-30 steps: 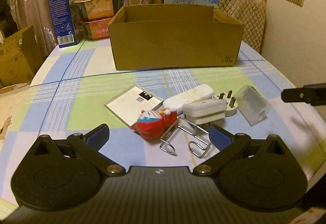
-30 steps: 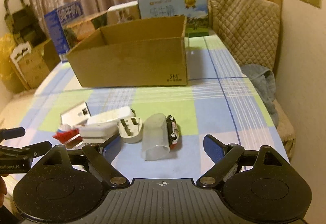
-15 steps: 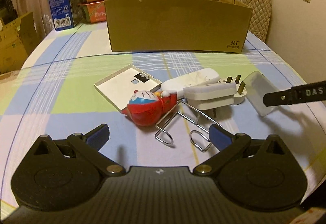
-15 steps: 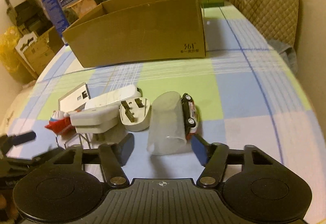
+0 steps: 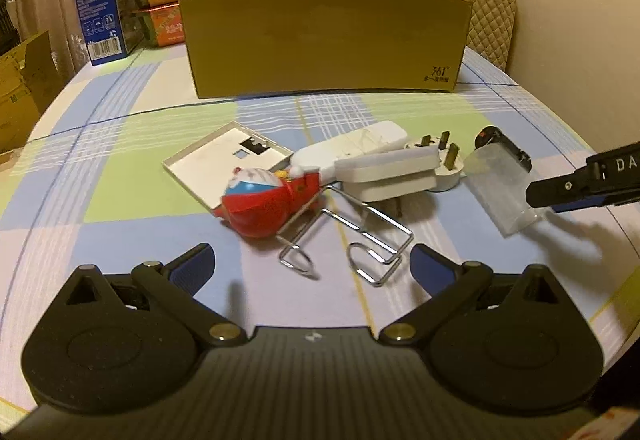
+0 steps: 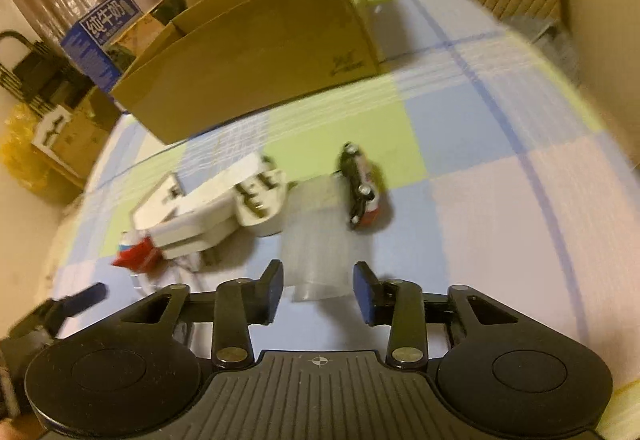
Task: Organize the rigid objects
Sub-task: 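Grasp the wire rack with left tool while right tool grasps the clear cup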
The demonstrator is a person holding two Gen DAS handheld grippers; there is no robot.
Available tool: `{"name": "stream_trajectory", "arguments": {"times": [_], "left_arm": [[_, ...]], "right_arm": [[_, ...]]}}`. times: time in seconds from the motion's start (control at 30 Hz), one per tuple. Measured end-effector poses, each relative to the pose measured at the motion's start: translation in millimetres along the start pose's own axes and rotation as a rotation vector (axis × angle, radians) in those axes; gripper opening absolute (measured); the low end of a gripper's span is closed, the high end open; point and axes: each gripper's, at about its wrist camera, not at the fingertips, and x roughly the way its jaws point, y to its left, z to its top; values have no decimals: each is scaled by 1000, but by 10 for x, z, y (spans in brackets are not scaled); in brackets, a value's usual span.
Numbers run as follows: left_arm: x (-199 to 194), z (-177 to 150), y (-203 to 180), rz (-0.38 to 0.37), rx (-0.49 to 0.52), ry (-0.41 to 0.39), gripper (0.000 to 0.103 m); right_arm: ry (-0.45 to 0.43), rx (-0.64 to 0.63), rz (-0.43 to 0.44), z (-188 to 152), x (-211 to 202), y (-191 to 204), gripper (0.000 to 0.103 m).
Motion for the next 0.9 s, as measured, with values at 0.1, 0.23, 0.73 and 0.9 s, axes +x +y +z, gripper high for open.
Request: {"name": "stream_trajectory", "arguments": {"times": [0.1, 0.23, 0.73, 0.9], "left_arm": [[73, 30, -70, 1, -14, 1, 102], [195, 94, -138, -2, -68, 4, 102], [18, 3, 118, 100, -32, 6, 93], [170, 46, 24, 97, 13, 20, 74]], "right_arm": [[-3, -9, -34, -7, 7, -31, 60], [-12, -26, -45, -18, 22, -36, 63], [-32, -94, -61, -19, 46, 111, 64], [-36, -134, -74, -32, 81, 160, 64]]}}
